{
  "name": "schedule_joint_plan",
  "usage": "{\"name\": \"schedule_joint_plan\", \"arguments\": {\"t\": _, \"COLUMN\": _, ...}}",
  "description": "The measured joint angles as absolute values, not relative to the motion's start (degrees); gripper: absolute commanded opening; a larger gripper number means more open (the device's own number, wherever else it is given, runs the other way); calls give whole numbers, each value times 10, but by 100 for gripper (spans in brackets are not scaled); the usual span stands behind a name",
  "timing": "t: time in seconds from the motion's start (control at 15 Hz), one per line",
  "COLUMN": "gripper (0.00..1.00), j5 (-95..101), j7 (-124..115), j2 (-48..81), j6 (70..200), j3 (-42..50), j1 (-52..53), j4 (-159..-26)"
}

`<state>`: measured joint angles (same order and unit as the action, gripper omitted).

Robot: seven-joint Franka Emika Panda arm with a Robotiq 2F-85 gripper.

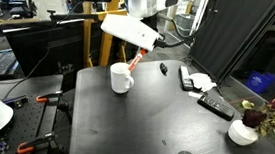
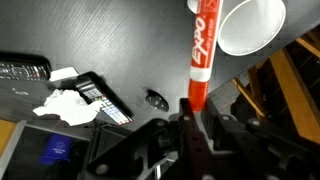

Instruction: Put the marker inside the cup

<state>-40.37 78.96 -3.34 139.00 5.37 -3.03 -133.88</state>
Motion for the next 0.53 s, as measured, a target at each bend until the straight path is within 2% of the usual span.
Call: {"name": "schedule_joint_plan", "arguments": {"t": 0.53, "gripper": 4, "j5": -523, "j7": 1012, "j2": -30, "j6": 1289, "j3": 64, "j1": -35, "j4": -1333}}
